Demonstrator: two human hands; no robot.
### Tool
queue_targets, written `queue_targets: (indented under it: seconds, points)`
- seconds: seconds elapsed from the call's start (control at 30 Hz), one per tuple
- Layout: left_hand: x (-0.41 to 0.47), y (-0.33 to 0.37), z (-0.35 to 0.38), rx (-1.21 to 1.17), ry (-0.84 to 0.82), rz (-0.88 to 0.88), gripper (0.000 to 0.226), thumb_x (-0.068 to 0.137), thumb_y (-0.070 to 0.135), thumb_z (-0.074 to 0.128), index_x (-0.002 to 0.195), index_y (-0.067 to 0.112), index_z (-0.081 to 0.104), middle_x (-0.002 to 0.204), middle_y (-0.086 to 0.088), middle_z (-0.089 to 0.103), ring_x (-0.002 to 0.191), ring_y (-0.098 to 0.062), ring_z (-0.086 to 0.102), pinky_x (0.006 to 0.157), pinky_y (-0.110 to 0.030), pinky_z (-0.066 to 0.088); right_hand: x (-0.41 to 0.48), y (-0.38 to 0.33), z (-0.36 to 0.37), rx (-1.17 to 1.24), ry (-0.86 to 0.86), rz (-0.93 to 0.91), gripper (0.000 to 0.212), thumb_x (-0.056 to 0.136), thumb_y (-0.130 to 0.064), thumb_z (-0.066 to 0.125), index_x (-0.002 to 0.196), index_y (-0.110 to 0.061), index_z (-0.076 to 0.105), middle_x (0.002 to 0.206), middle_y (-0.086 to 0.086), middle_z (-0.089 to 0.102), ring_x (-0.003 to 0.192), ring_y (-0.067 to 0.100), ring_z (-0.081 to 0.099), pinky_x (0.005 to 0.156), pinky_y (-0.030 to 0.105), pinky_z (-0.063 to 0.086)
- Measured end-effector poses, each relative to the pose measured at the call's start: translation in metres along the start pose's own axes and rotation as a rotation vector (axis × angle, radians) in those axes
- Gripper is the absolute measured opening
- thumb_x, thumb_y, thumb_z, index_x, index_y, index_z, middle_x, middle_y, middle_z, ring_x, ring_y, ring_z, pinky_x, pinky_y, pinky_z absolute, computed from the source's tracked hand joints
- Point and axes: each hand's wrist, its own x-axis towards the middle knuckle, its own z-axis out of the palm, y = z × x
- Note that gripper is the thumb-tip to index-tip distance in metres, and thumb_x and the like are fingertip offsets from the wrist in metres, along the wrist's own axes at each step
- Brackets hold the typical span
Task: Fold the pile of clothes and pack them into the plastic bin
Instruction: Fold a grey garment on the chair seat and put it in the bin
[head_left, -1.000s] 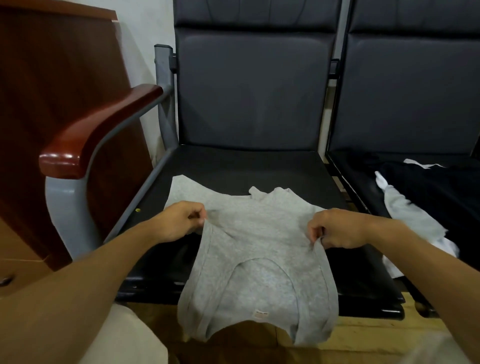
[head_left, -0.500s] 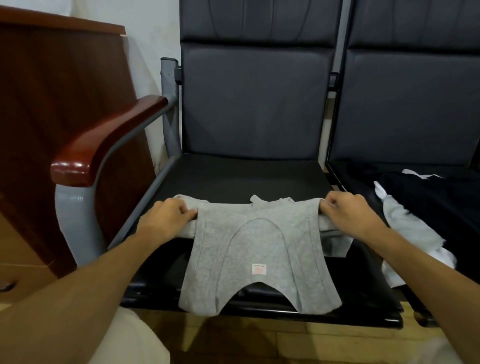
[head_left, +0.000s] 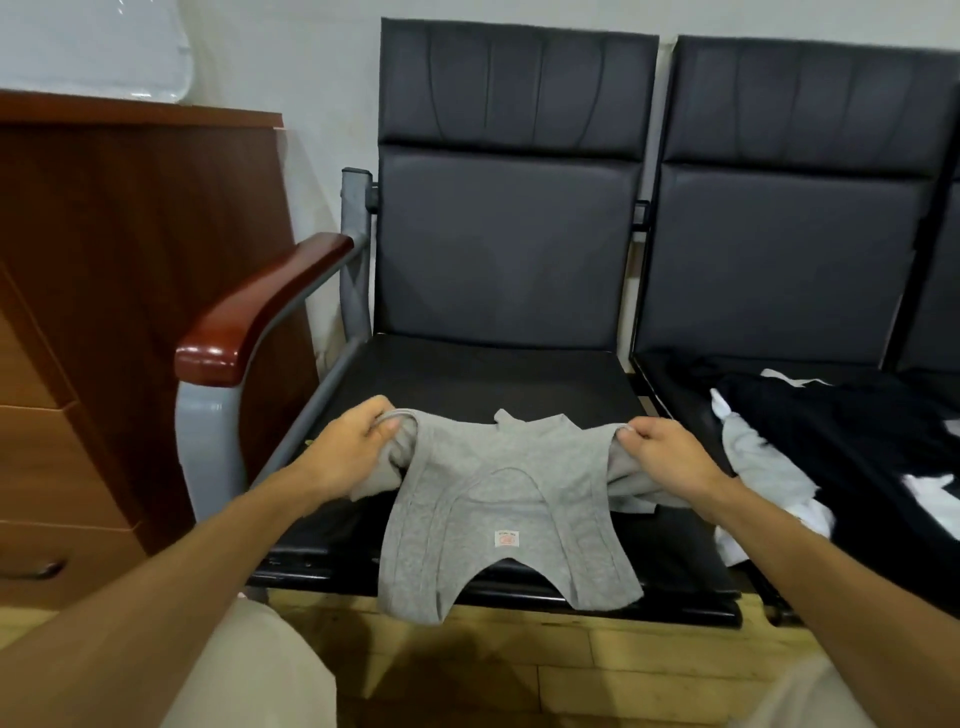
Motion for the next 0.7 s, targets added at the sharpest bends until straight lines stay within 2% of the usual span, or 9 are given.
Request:
queue_targets:
  seconds: [0.07,0.13,0.2,0.3,0.4,0.47,0.6,0.7]
  points:
    - [-0.006,0.012,-0.007,-0.055,0.069,0.065,0.016,0.099,0.017,0.050,0.090,0.017,0.063,0.091,0.001,0.065,0.090,-0.015,0.060,0.082,-0.031,0.045,-0.008,-0.013,-0.007,0.032,0.118,-0.009,0.035,0.099,-0.027,0.045,0.077,-0.005,0.061,0.075,0.006,0.059,0.071,0.016,0.052,0.064,0.032,0.038]
    - [-0.012,0.032,-0.017,-0.075,0.097,0.107,0.016,0.098,0.016,0.052,0.094,0.017,0.067,0.094,0.005,0.067,0.094,-0.010,0.061,0.086,-0.029,0.046,-0.016,-0.032,-0.018,0.069,0.170,-0.056,0.037,0.101,-0.028,0.043,0.069,-0.010,0.053,0.070,0.002,0.054,0.070,0.017,0.050,0.063,0.033,0.036]
    - [-0.016,0.058,-0.030,-0.078,0.108,0.125,0.017,0.098,0.017,0.051,0.097,0.017,0.068,0.094,0.009,0.066,0.093,-0.005,0.059,0.082,-0.024,0.043,-0.026,-0.057,-0.032,0.102,0.107,-0.105,0.037,0.101,-0.027,0.041,0.067,-0.014,0.045,0.071,0.002,0.050,0.071,0.017,0.047,0.064,0.033,0.035]
    - [-0.023,0.101,-0.051,-0.087,0.115,0.168,0.018,0.098,0.022,0.050,0.094,0.018,0.068,0.093,0.006,0.066,0.092,-0.009,0.060,0.078,-0.026,0.043,-0.046,-0.094,-0.055,0.221,-0.060,-0.101,0.030,0.101,-0.032,0.043,0.085,-0.012,0.058,0.085,0.013,0.058,0.080,0.026,0.055,0.072,0.037,0.045]
    - [-0.036,0.143,-0.075,-0.110,0.117,0.216,0.020,0.096,0.026,0.055,0.091,0.014,0.071,0.094,-0.001,0.069,0.086,-0.014,0.061,0.079,-0.032,0.048,-0.072,-0.130,-0.079,0.536,-0.169,-0.036,0.029,0.099,-0.029,0.051,0.092,-0.005,0.066,0.091,0.010,0.068,0.084,0.022,0.065,0.071,0.033,0.053]
    - [-0.045,0.170,-0.091,-0.120,0.082,0.233,0.024,0.096,0.030,0.056,0.092,0.013,0.072,0.093,-0.004,0.070,0.081,-0.014,0.060,0.077,-0.033,0.050,-0.086,-0.148,-0.093,0.730,-0.185,-0.002,0.027,0.096,-0.031,0.056,0.094,-0.006,0.069,0.091,0.010,0.072,0.084,0.023,0.069,0.073,0.035,0.055]
    - [-0.061,0.211,-0.119,-0.380,0.042,0.230,0.031,0.096,0.033,0.055,0.092,0.005,0.069,0.089,-0.010,0.067,0.081,-0.019,0.060,0.079,-0.036,0.050,-0.099,-0.177,-0.120,0.873,-0.206,-0.065,0.032,0.091,-0.036,0.061,0.098,-0.007,0.070,0.091,0.010,0.072,0.087,0.024,0.068,0.088,0.040,0.053]
    - [-0.065,0.225,-0.139,-0.715,-0.010,0.109,0.027,0.094,0.035,0.059,0.093,0.010,0.069,0.089,-0.010,0.070,0.085,-0.022,0.065,0.080,-0.035,0.054,-0.103,-0.195,-0.138,1.068,-0.198,-0.123,0.031,0.091,-0.036,0.061,0.097,-0.008,0.071,0.092,0.009,0.072,0.088,0.024,0.068,0.094,0.041,0.051]
